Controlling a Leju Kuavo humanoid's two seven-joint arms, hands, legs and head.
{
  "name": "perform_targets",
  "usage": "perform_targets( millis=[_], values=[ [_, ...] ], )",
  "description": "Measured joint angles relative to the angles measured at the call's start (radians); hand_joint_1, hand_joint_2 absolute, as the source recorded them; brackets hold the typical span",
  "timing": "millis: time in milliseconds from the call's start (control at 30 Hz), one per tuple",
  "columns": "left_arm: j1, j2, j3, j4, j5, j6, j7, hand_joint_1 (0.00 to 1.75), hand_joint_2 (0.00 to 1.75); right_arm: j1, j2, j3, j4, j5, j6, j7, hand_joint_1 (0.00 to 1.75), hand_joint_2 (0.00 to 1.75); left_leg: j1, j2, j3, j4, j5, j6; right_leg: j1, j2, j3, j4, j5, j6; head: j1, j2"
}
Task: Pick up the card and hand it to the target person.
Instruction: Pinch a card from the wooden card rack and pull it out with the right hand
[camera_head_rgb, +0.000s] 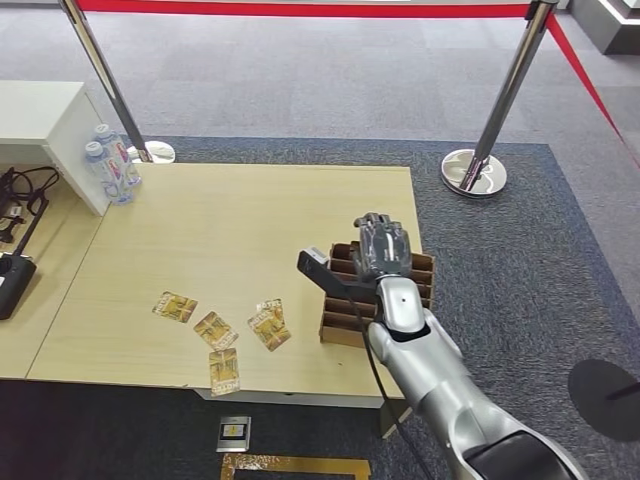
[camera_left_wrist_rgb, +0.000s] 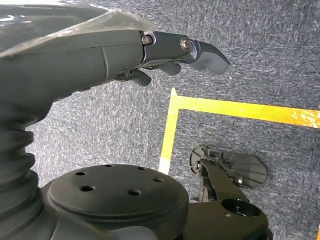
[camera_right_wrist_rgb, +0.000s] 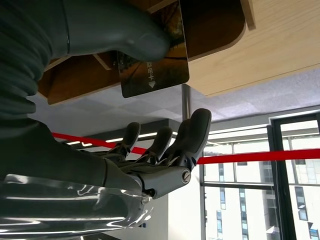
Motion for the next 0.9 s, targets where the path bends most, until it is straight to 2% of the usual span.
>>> perform_targets(
  millis=[133,200,400,900],
  values=[
    [0.000,0.000,0.000,0.000,0.001,0.000,0.000,0.00,1.75,-0.001,0.003,0.000,0.008,0.001,0.003,0.000,1.38,1.75,0.000,0.000,0.000,0.000,0.001,0.000,0.000,0.000,0.000,0.000,0.000,0.000,0.000,0.000],
    [0.000,0.000,0.000,0.000,0.003,0.001,0.000,0.00,1.75,-0.001,0.005,0.000,0.011,0.002,0.008,0.000,1.50,1.75,0.000,0.000,0.000,0.000,0.001,0.001,0.000,0.000,0.000,0.000,0.000,0.000,0.000,0.000],
    [0.000,0.000,0.000,0.000,0.009,0.004,0.000,0.00,1.75,-0.003,0.009,0.000,0.017,0.004,0.014,-0.006,1.55,1.75,0.000,0.000,0.000,0.000,0.001,0.001,0.000,0.000,0.000,0.000,0.001,0.000,0.000,0.000],
    [0.000,-0.001,0.000,0.000,0.009,0.008,-0.007,0.00,1.75,-0.008,0.013,0.000,0.025,0.003,0.013,-0.017,1.46,1.75,0.000,0.000,0.000,0.000,0.001,0.000,0.000,0.000,0.000,0.000,0.001,0.000,0.000,0.000]
  ],
)
